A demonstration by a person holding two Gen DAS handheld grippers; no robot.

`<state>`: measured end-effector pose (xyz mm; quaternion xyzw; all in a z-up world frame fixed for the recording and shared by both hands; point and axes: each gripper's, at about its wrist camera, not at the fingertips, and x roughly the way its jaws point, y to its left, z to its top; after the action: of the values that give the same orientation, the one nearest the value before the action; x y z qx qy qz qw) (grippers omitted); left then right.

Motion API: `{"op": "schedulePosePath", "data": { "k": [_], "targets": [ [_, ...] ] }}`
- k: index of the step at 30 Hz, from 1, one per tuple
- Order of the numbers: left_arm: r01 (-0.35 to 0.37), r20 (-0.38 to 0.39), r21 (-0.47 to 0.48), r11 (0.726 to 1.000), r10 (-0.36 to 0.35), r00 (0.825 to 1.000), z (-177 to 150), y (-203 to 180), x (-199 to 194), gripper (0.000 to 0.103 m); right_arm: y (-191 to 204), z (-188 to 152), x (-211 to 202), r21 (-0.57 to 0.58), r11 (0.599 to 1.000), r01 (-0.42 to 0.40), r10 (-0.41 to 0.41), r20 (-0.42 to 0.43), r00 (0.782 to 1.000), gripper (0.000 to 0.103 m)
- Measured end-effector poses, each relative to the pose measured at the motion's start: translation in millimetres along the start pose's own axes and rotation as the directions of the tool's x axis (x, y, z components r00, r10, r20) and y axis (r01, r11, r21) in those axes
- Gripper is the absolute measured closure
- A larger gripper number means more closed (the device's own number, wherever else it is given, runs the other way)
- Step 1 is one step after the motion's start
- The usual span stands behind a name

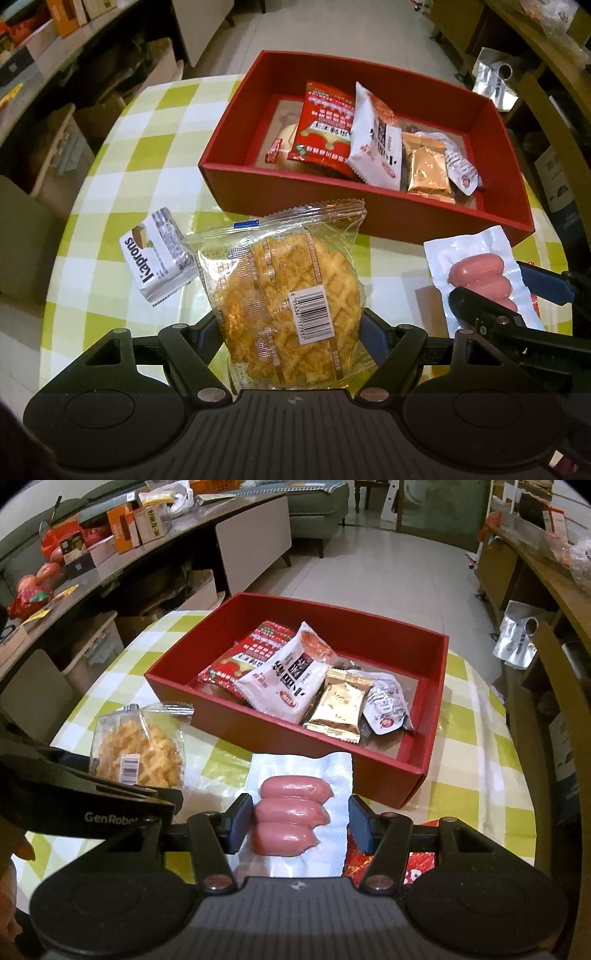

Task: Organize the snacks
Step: 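Carry the waffle bag over the box with the left tool while the right carries sausages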

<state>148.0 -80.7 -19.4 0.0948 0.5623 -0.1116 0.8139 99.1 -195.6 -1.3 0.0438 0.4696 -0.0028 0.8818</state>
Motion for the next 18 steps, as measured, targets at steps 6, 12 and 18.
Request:
{"op": "schedulePosePath", "data": {
  "k": [6, 12, 18],
  "targets": [
    [-0.009, 0.037, 0.012, 1.0, 0.008, 0.999, 3, -4, -6, 0.023, -3, 4, -5, 0.009, 1.0, -0.003, 0.003, 0.02, 1.0, 0.038],
    [-0.018, 0.075, 0.019, 1.0, 0.017, 0.997, 7, -9, -13, 0.023, -8, 10, -9, 0.019, 1.0, -0.004, 0.003, 0.043, 0.999, 0.038],
    [-0.039, 0.123, 0.031, 0.999, 0.035, 0.992, 14, -15, -20, 0.023, -14, 17, -13, 0.035, 0.999, -0.005, 0.003, 0.065, 0.998, 0.038]
  ]
}}
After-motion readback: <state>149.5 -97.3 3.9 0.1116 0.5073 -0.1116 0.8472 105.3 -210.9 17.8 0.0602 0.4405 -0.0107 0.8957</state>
